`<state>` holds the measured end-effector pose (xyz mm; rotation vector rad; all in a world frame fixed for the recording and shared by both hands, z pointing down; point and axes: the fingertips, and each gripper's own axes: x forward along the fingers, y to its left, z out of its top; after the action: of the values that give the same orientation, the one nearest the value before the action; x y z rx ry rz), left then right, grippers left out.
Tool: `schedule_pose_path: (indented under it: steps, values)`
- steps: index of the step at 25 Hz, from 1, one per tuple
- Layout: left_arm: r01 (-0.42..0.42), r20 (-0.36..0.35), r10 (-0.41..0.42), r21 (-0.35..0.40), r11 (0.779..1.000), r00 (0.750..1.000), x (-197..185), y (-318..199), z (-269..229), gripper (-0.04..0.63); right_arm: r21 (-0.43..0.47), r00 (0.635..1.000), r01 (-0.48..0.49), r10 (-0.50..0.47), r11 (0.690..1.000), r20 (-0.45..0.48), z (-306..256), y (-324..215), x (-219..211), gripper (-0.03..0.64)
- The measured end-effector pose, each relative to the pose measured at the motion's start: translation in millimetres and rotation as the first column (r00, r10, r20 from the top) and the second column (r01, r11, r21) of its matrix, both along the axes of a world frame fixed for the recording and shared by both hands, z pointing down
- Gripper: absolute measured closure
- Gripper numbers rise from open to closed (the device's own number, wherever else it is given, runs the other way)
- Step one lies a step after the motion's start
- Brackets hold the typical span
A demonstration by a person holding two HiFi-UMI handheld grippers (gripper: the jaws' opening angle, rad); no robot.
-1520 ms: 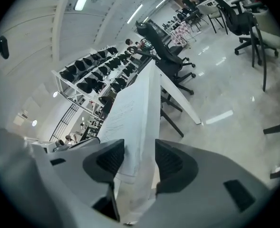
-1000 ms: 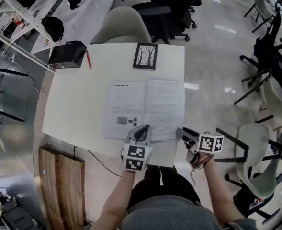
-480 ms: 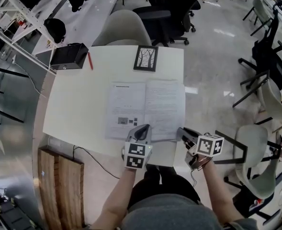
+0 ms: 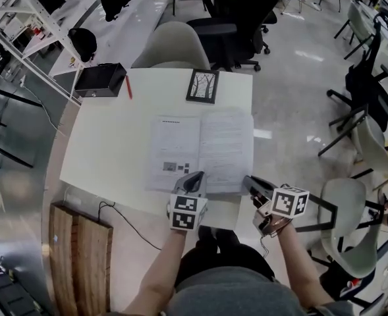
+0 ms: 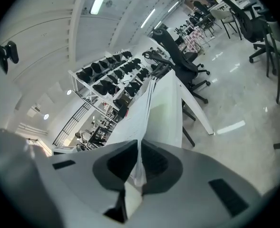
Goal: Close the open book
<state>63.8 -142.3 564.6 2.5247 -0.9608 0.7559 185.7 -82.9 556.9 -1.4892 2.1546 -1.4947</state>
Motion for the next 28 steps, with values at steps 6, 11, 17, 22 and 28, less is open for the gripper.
schedule_pose_path:
  steps: [6, 11, 17, 22, 28]
  values:
    - [0.046, 0.016, -0.046, 0.013, 0.999, 0.999, -11, -2, -3, 0.588, 0.032, 1.0, 0.019, -0.02, 0.999, 0.022, -16, -1, -1, 0.592]
    - [0.123, 0.029, -0.124, 0.034, 0.992, 0.992, -33, -9, -7, 0.588, 0.089, 0.998, 0.051, -0.054, 0.995, 0.035, -35, -5, -11, 0.592]
    - [0.221, 0.039, -0.223, 0.054, 0.974, 0.974, -61, -14, -10, 0.588, 0.141, 0.994, 0.1, -0.105, 0.985, 0.03, -53, -11, -20, 0.594]
    - [0.302, 0.017, -0.303, 0.05, 0.952, 0.953, -81, -15, -15, 0.588, 0.184, 0.988, 0.138, -0.148, 0.973, 0.037, -68, -16, -31, 0.595]
    - [0.332, 0.017, -0.334, 0.072, 0.94, 0.942, -98, -22, -25, 0.588, 0.221, 0.981, 0.182, -0.193, 0.958, 0.029, -87, -24, -52, 0.595]
